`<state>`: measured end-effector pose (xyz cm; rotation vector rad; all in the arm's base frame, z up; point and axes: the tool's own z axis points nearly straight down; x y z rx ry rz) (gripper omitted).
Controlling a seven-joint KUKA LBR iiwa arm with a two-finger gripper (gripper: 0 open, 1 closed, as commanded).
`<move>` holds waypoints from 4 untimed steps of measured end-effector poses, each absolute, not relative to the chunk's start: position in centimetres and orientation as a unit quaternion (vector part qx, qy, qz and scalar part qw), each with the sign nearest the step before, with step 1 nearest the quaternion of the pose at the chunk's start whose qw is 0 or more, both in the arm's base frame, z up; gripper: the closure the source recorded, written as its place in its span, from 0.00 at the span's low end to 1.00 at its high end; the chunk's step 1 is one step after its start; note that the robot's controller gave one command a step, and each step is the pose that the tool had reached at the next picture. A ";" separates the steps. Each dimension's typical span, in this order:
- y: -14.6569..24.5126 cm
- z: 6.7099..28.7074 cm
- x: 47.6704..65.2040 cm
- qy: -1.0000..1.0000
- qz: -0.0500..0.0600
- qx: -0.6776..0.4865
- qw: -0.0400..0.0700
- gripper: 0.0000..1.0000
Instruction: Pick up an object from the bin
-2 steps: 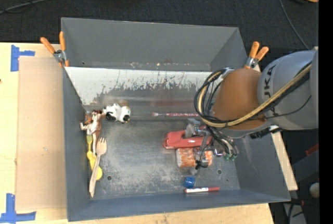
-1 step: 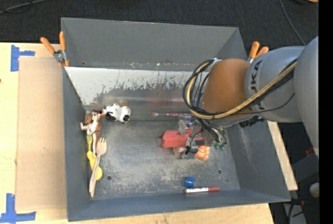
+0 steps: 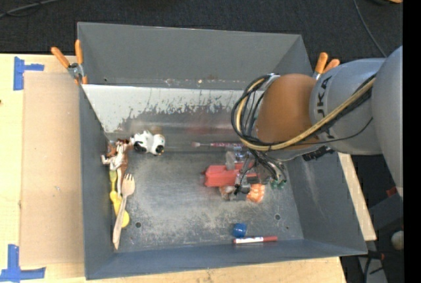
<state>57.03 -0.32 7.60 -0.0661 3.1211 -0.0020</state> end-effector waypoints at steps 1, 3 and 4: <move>-8.8 7.4 61.0 0.999 0.000 -0.044 0.014 1.00; -8.8 12.6 60.3 0.999 0.001 -0.031 0.008 1.00; -8.9 20.2 60.1 1.000 0.001 -0.029 0.008 1.00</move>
Offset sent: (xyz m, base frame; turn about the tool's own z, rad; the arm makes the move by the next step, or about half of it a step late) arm 0.0000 0.0000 0.0000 0.0000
